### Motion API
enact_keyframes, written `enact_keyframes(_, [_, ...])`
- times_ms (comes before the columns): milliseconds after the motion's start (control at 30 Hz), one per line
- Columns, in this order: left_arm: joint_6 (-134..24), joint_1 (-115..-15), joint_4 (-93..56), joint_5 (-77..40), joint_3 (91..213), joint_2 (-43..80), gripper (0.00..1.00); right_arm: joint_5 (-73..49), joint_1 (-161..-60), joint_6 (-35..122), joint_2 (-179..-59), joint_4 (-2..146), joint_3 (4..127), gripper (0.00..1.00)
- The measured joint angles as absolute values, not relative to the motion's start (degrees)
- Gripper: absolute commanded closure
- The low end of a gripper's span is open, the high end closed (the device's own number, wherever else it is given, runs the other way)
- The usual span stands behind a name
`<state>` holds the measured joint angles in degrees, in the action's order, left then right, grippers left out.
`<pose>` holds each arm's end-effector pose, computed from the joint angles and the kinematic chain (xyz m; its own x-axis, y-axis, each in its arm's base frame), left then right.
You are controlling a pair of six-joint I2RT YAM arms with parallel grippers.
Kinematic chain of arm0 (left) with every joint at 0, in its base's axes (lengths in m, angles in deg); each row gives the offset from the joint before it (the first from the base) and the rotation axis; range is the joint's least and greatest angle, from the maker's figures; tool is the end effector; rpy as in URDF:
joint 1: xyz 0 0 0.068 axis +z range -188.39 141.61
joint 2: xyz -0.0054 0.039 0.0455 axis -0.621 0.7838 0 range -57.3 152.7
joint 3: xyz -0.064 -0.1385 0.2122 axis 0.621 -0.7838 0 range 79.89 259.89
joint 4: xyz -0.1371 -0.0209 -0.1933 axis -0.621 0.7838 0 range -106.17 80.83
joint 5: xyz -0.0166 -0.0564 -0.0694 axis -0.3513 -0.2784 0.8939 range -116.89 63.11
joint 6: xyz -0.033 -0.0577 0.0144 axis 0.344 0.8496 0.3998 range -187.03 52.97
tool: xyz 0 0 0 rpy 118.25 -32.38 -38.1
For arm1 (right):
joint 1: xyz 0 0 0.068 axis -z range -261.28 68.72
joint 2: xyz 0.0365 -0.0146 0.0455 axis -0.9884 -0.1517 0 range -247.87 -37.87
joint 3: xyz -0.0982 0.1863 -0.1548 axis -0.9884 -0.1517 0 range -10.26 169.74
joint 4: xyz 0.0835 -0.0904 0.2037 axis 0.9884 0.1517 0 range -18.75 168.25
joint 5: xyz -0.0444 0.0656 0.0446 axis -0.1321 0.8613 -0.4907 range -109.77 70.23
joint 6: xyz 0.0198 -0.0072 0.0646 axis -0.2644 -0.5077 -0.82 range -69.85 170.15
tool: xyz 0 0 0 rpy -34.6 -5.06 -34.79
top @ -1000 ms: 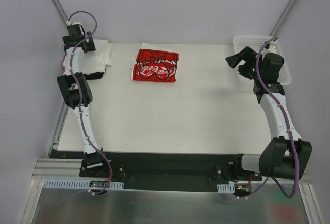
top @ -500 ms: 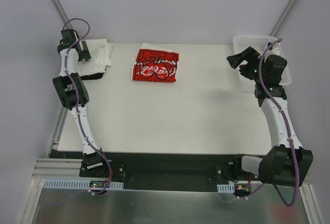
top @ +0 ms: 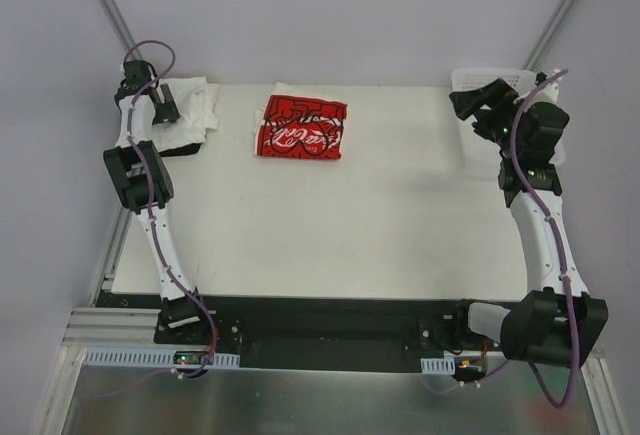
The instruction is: Fold and stack the t-shirts
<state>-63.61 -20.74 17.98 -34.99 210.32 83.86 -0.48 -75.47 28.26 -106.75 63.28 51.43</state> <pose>0.5067 0.1692 0.1992 -0.6477 -0.2680 -0.7131 -0.4347 0.8987 0.0571 0.2805 -0.0104 0.3824 -0.0743 0.3611 -0.9296 -0.2216 0.9029 0.3684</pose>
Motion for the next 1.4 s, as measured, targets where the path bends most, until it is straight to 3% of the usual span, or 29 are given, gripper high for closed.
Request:
enact_keyframes(567, [-63.65, -25.33, 20.71, -40.48, 207.75, 81.65, 0.01, -1.84, -72.41, 27.82, -102.12, 61.64, 50.75, 0.04])
enact_keyframes(1067, [-63.58, -26.34, 27.79, -38.14, 211.68, 79.47, 0.01, -0.72, -71.23, 28.08, -97.79, 62.63, 47.93, 0.04])
enact_keyframes(1400, [-63.41, -26.73, 28.69, -34.77, 216.73, 64.65, 0.01, 1.72, -71.23, 26.84, -97.25, 62.69, 44.45, 0.02])
